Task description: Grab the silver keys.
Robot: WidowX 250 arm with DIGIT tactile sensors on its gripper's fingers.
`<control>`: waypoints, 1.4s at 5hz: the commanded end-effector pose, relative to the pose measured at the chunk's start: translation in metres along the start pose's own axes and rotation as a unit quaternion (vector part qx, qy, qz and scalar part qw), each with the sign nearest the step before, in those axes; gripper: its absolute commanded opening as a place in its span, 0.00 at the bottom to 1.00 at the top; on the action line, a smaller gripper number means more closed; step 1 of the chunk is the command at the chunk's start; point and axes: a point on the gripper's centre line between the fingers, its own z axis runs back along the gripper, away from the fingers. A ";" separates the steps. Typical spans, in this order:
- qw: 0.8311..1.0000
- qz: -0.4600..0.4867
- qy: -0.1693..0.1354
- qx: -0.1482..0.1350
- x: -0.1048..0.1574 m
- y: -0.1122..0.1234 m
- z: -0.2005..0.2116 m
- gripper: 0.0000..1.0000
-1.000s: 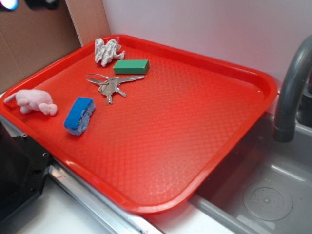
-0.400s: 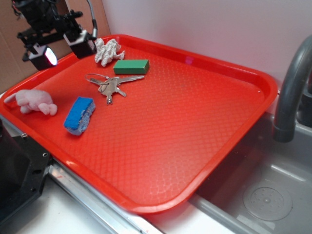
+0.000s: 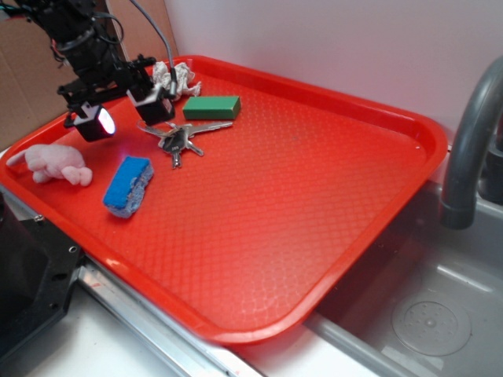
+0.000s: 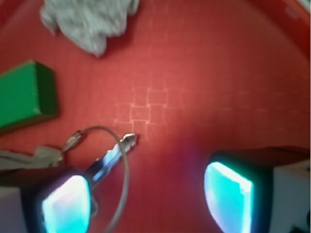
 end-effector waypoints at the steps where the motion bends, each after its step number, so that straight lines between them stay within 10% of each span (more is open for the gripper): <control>1: 0.994 0.059 0.087 -0.022 -0.012 -0.013 0.004 0.00; 4: 0.996 0.006 0.071 0.052 -0.018 -0.025 0.009 0.00; 7: 0.974 -0.216 -0.003 0.061 -0.023 -0.008 0.156 0.00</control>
